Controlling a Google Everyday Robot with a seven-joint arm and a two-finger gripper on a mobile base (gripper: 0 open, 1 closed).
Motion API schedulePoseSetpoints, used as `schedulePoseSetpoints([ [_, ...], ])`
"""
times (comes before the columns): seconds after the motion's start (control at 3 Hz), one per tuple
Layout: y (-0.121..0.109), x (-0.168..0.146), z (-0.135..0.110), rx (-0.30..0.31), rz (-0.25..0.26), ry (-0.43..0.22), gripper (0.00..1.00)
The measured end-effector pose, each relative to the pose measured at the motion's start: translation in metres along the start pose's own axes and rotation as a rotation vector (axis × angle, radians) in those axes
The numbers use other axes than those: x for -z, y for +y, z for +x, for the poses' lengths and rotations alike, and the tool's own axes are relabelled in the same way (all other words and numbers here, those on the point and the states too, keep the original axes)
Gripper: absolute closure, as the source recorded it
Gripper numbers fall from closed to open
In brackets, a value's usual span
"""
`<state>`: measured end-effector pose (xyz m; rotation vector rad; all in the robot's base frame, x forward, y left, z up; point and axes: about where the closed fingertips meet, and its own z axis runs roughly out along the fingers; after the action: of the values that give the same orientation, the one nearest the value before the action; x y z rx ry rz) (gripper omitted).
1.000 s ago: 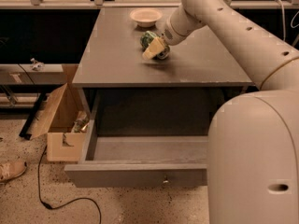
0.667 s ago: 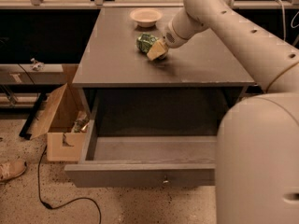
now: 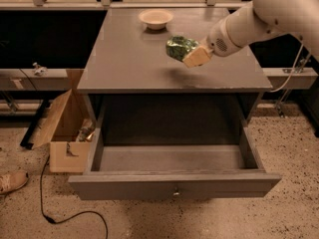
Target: Place green can into top drawer
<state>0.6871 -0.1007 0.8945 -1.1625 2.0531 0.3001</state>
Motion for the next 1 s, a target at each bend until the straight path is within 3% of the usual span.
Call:
schedulePoseSetpoints([
  [0.33,0.001,-0.001,-0.001,0.001,-0.003,0.000,1.00],
  [0.67,0.017,0.001,-0.001,0.048,-0.025,0.009,1.00],
  [1.0,0.058,0.030,0.012,0.123,-0.019,-0.010,1.00],
])
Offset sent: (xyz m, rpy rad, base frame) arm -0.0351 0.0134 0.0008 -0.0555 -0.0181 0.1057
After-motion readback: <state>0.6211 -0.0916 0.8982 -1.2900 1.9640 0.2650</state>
